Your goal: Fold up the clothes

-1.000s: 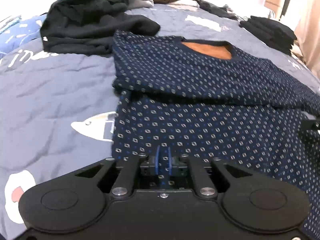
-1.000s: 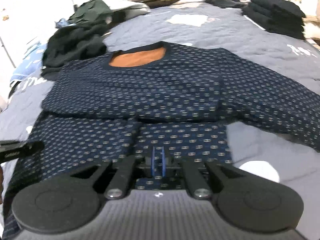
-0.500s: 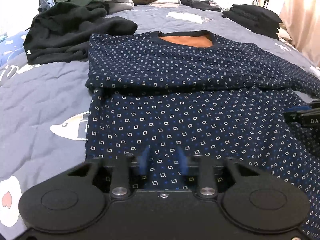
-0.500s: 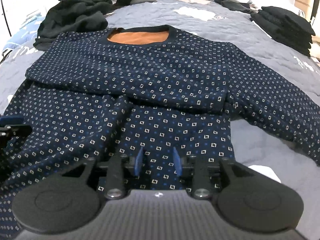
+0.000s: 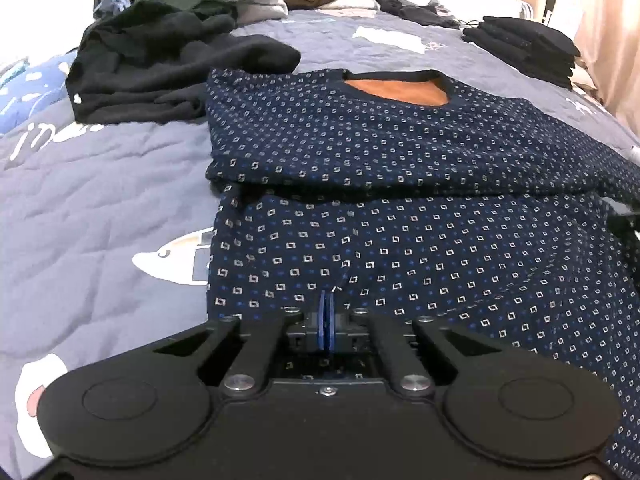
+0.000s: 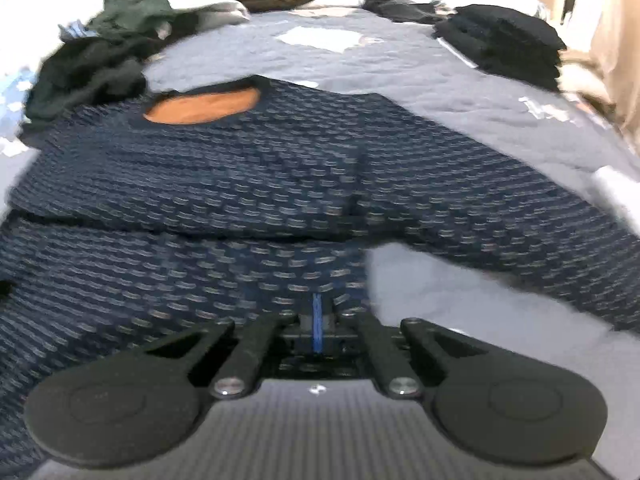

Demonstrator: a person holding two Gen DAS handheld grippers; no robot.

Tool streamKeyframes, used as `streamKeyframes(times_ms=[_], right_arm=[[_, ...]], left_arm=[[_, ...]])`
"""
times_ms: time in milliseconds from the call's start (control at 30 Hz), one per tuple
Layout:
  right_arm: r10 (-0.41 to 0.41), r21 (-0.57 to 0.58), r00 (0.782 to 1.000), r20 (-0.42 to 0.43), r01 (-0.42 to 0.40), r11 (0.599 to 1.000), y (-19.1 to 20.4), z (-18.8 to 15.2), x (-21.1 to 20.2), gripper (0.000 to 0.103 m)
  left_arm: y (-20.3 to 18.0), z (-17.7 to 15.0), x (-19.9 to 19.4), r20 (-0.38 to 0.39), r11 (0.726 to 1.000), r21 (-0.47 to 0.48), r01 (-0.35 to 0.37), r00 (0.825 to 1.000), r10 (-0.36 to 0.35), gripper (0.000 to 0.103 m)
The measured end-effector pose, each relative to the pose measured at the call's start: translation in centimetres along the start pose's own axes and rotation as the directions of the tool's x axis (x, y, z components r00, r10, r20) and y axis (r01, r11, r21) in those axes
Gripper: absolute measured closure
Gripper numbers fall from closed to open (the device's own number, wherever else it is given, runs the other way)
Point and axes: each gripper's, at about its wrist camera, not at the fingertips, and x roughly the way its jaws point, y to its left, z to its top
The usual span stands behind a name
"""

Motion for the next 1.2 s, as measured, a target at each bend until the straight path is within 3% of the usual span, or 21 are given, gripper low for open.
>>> streamKeyframes(times_ms=[100, 267, 500, 667, 767, 800, 900, 1033, 1200], right_arm=[[0.046, 0.085, 0.999, 0.011, -0.047, 0.995, -2.0, 0.2, -0.6, 0.103], [0.058, 0.05, 0.997, 0.049, -0.06, 0.997, -3.1, 0.6, -1.7, 0.099], [0.027, -0.073, 1.0, 0.001, -0.026, 0.997, -0.9, 0.0, 0.1, 0.093], [0.001, -0.086, 1.0, 0.005, -0.001, 0.996, -0.4, -0.4, 1.1, 0.093], [-0.004, -0.042, 1.0, 0.01, 0.004, 0.999, -1.0, -0.3, 1.4, 0.103], [-0.024, -0.037, 1.0, 0.016, 0.024, 0.999, -1.1, -0.2, 1.3, 0.103], [-0.102, -0.022, 0.994, 0.04, 0.103, 0.994, -1.7, 0.1, 1.0, 0.103], [-0.127, 0.051, 0.991, 0.042, 0.125, 0.991, -4.0, 0.3, 0.6, 0.103], [0.001, 0.075, 0.996, 0.09, -0.007, 0.997, -4.5, 0.7, -0.7, 0.099]], left_arm=[[-0.3, 0.0, -0.1, -0.002, 1.0, 0.015, 0.015, 1.0, -0.015, 0.099], [0.1, 0.5, -0.7, 0.02, 0.999, -0.031, 0.032, 0.999, -0.031, 0.097], [0.9, 0.8, -1.1, 0.045, 0.999, -0.054, -0.001, 0.999, 0.004, 0.069], [0.2, 0.0, 0.1, 0.004, 1.0, -0.006, -0.023, 1.0, 0.023, 0.064], [-0.2, -0.4, 0.5, 0.003, 0.999, 0.025, -0.033, 0.999, 0.033, 0.068], [-0.1, -0.4, 0.5, 0.002, 1.0, 0.019, -0.021, 1.0, 0.021, 0.082], [0.2, -0.2, 0.2, 0.001, 1.0, 0.004, -0.003, 1.0, 0.003, 0.096], [0.7, 0.3, -0.4, 0.014, 1.0, -0.028, 0.004, 1.0, -0.003, 0.097], [1.0, 0.9, -1.4, 0.034, 0.999, -0.036, 0.018, 0.999, -0.017, 0.091]])
